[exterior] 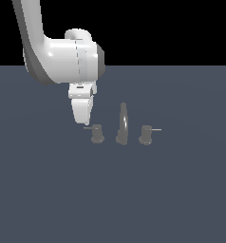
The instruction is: Turn on the faucet by rotating a designated handle.
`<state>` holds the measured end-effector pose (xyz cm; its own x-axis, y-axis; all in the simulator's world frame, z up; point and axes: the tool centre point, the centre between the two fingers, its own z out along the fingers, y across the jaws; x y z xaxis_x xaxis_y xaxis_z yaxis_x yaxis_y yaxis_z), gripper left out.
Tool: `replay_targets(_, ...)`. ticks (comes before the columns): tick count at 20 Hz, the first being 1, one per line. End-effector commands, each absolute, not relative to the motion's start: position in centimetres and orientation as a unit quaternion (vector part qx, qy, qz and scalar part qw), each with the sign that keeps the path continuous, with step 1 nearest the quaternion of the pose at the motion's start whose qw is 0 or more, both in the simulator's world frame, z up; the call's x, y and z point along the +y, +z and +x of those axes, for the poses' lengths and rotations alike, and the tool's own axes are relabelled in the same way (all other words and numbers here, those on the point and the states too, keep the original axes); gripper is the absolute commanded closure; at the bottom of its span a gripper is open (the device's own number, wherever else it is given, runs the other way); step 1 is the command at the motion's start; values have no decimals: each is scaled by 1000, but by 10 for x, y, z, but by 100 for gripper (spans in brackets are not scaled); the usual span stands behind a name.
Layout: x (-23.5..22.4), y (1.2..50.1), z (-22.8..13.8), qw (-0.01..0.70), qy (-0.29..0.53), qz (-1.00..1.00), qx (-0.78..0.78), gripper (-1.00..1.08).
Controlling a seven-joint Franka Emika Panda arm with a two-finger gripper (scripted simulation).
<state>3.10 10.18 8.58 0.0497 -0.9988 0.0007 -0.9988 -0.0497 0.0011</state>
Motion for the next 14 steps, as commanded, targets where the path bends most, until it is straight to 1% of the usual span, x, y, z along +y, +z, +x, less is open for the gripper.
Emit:
replay_targets(1,97,77,39,1,1,710,-704,108)
replay_targets(7,91,64,50,1,1,691,-723,108)
replay_targets(14,90,64,51,0,0,689,-724,108)
